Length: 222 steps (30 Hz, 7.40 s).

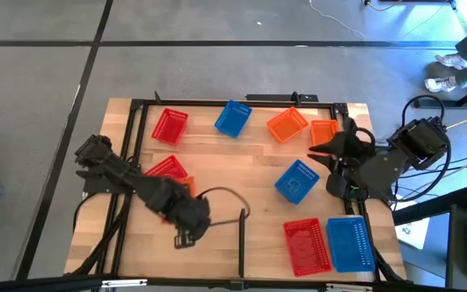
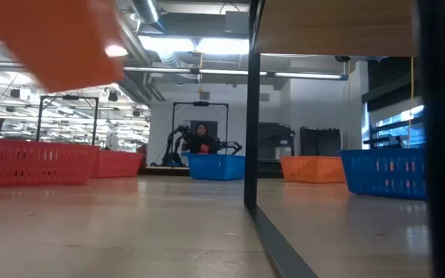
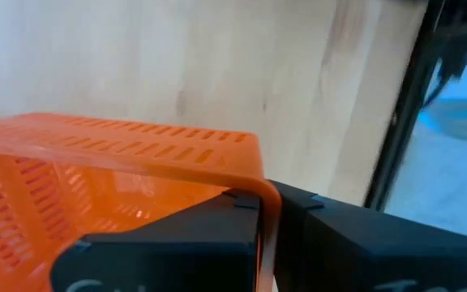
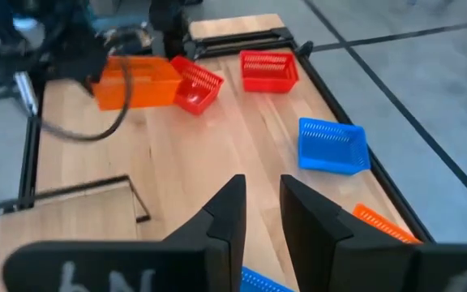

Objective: Stack baskets on shelf by color
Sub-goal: Put the bottom orange basket on the shelf

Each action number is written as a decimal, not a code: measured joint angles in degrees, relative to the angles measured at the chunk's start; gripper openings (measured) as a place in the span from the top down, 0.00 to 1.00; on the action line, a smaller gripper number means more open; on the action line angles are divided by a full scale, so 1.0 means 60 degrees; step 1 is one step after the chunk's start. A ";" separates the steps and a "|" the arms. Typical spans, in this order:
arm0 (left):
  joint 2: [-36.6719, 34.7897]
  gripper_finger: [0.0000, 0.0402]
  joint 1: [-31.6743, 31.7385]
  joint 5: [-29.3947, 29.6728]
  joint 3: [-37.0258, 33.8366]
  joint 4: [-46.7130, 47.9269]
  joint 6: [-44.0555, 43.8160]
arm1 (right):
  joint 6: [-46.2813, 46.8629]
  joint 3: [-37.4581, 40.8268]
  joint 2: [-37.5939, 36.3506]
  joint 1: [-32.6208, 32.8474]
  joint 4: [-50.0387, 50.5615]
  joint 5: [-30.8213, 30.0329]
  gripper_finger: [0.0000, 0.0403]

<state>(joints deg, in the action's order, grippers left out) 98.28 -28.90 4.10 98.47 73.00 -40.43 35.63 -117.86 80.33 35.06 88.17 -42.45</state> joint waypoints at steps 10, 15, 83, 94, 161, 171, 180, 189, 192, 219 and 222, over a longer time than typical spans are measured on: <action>-0.0011 1.00 0.1133 -0.0198 0.2388 -0.1649 0.2256 | -0.0042 0.0004 0.0004 -0.0093 0.0004 0.0018 0.81; -0.0018 1.00 0.1129 -0.0945 0.2849 -0.3641 0.2361 | -0.0021 0.0004 0.0004 -0.0093 0.0005 0.0002 0.81; 0.0994 1.00 0.1890 -0.1906 0.2835 -0.2909 0.6817 | -0.8615 0.0004 0.3217 -0.3941 -0.2631 0.8851 0.81; 0.0994 1.00 0.1886 -0.1891 0.2835 -0.2909 0.6612 | -0.9228 0.0000 0.3357 -0.4167 -0.2815 0.9332 0.81; 0.0900 1.00 0.1879 -0.2135 0.2835 -0.2851 0.6600 | -1.0272 0.0004 0.4037 -0.4351 -0.2702 1.0593 0.99; 0.0896 0.94 0.1879 -0.1865 0.2835 -0.2924 0.6541 | -1.0236 0.0007 0.4037 -0.4347 -0.2636 1.0593 0.99; 0.0896 0.80 0.1883 -0.1738 0.2835 -0.2968 0.6281 | -1.0235 0.0007 0.4037 -0.4344 -0.2574 1.0596 1.00; 0.0896 0.79 0.1894 -0.1954 0.2835 -0.2709 0.5899 | -1.0210 0.0007 0.4051 -0.4344 -0.2175 1.0505 1.00; 0.0896 0.79 0.1897 -0.1913 0.2835 -0.2688 0.6292 | -1.0214 0.0007 0.4051 -0.4340 -0.2080 1.0505 1.00; 0.0142 0.79 0.1803 -0.0572 0.2831 -0.1791 0.5502 | -1.0246 -0.1201 0.4022 -0.4264 -0.0839 0.9984 1.00; 0.0085 0.79 0.1683 -0.0612 0.2831 -0.1714 0.5407 | -1.0536 -0.1365 0.4022 -0.4101 -0.0488 0.9953 1.00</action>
<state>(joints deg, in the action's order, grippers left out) 98.79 -18.81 0.43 115.46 62.72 -7.99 -27.59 -126.05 104.47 10.45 85.25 17.27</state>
